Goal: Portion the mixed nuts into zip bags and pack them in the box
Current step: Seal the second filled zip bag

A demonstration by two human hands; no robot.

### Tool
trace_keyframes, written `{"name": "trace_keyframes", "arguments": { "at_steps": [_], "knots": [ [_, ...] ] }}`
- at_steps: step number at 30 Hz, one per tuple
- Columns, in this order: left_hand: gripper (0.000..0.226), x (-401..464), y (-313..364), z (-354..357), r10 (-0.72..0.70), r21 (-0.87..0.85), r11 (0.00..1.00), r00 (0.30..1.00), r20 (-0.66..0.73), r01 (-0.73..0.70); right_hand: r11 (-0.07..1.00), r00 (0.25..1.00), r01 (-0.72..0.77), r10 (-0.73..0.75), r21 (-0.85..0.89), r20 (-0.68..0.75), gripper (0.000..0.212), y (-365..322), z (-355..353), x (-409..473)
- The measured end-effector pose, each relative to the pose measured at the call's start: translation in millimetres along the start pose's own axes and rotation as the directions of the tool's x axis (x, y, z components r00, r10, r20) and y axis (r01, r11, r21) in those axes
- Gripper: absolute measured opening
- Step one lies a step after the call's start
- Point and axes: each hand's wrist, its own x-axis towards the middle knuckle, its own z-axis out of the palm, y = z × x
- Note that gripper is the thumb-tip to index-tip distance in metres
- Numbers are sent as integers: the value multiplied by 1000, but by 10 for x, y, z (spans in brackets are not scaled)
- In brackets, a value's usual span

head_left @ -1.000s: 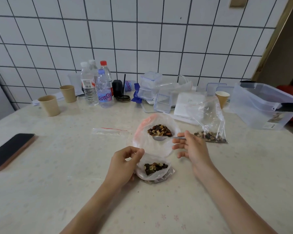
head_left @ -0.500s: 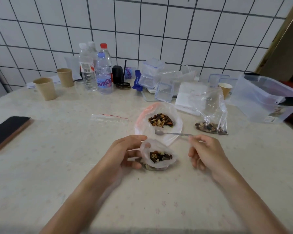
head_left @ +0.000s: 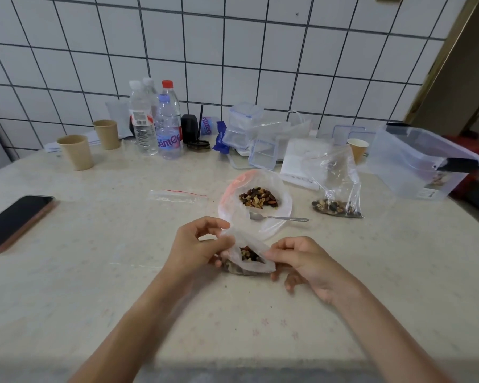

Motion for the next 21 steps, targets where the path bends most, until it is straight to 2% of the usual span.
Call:
{"name": "trace_keyframes", "arguments": {
  "at_steps": [3,7,9,11,14,16,18,21],
  "knots": [
    [36,-11,-34,10,133,168,979,987,-90,-116,973,975,112,-146,-200,-168,16,-27,97,-44],
    [29,-63,-80,66,366,504,822,924,-112,-264,844,853,237,-418,-480,-313,19,-44,222,-50],
    [18,-82,-76,105,318,449,863,940,-126,-232,829,816,249,-458,-501,-353,19,-65,275,-56],
    [8,-83,-26,125,150,207,970,983,-103,-126,921,856,226,-343,-317,-387,12,-110,318,-68],
    [21,-91,75,73,-9,-44,999,998,70,12,991,935,116,-87,67,-343,15,-221,336,-115],
    [29,-106,104,20,-50,-118,990,979,198,74,978,963,63,-7,200,-268,21,-295,308,-154],
    [39,-120,116,-33,-68,-139,984,950,304,115,951,985,22,33,309,-171,16,-330,261,-206],
    [49,-140,177,-81,-71,-127,984,924,376,128,898,998,23,2,439,-55,9,-332,156,-280]
  ]
}}
